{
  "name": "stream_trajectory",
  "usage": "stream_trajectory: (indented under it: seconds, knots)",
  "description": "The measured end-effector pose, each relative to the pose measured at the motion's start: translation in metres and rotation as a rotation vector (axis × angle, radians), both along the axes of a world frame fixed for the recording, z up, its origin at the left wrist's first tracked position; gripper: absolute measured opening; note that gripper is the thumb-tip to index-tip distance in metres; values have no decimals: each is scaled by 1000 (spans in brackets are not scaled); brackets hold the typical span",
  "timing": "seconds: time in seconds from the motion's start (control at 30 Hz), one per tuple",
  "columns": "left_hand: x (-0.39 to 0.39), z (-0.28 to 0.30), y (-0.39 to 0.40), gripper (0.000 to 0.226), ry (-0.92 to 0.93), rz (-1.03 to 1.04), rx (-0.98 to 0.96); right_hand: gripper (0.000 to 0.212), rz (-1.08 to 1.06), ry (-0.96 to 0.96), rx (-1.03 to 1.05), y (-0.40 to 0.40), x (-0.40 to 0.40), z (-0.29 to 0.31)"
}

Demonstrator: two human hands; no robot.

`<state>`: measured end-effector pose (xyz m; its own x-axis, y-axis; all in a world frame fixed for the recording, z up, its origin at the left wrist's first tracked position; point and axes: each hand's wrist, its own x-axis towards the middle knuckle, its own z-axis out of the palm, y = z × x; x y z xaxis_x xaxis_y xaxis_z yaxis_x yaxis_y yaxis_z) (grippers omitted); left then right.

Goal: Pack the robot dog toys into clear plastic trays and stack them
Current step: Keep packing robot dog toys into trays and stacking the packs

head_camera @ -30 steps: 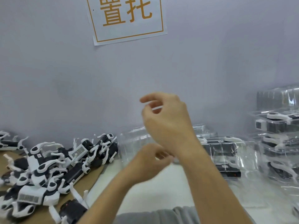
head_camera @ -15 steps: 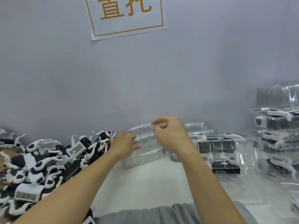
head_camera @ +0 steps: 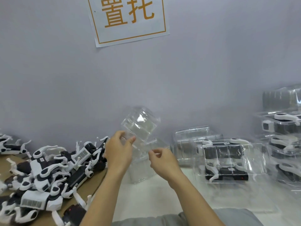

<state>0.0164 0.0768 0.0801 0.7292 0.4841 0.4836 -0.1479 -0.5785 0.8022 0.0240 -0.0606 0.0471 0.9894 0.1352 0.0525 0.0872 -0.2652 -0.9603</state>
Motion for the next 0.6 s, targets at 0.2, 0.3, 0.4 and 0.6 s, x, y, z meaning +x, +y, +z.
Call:
stream_trajectory:
  seconds: [0.2, 0.3, 0.4, 0.6]
  knots:
    - [-21, -3, 6, 6, -95, -146, -122, 14, 90, -181, 296, 10, -6, 10]
    - [-27, 0, 14, 3, -71, -227, -100, 12, 71, -256, 343, 13, -9, 14]
    - [-32, 5, 17, 6, -77, -210, -53, 13, 40, -323, 352, 13, -11, 17]
    - [-45, 25, 17, 17, -51, -206, -25, 15, 156, -302, 496, 11, -17, 31]
